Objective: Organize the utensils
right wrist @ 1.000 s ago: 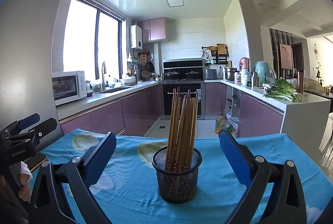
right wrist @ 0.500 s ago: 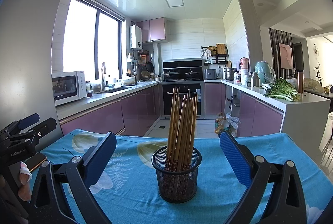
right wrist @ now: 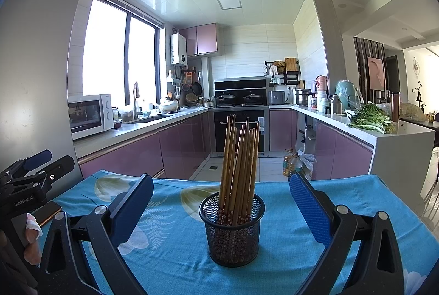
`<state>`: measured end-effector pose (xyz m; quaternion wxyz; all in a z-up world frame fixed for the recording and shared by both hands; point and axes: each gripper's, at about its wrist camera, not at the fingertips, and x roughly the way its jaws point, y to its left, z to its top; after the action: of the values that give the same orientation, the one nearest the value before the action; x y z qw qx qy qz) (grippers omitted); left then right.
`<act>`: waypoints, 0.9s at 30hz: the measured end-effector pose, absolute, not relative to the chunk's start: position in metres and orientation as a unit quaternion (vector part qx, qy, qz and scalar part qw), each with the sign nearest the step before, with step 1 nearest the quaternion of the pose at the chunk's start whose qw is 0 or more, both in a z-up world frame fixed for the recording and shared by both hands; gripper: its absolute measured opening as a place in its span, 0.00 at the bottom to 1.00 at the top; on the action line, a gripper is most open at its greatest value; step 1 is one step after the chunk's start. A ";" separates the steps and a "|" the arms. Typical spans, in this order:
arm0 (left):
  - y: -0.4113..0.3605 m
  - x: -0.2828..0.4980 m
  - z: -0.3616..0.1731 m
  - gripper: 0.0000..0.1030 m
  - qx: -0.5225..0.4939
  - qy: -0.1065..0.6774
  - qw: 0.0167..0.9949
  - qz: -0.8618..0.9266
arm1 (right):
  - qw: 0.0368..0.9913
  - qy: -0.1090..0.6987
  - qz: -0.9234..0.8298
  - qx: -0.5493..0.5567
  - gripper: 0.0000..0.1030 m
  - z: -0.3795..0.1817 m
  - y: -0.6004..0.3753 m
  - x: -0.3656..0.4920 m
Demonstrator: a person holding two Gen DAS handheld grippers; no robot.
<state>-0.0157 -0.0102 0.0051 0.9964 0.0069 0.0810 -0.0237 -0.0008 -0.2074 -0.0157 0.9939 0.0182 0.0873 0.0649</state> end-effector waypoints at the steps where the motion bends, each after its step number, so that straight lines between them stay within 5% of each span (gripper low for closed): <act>1: -0.010 -0.016 0.005 0.94 0.007 0.081 0.996 -0.024 | 0.994 0.088 0.065 0.019 0.94 -0.016 -0.207 -0.001; 27: -0.007 -0.019 0.005 0.94 0.008 0.076 0.997 -0.015 | 0.994 0.090 0.064 0.021 0.94 -0.017 -0.209 -0.001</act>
<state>-0.0194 -0.0068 0.0046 0.9969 0.0081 0.0763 -0.0148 -0.0012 -0.2088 -0.0169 0.9937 0.0210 0.0900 0.0637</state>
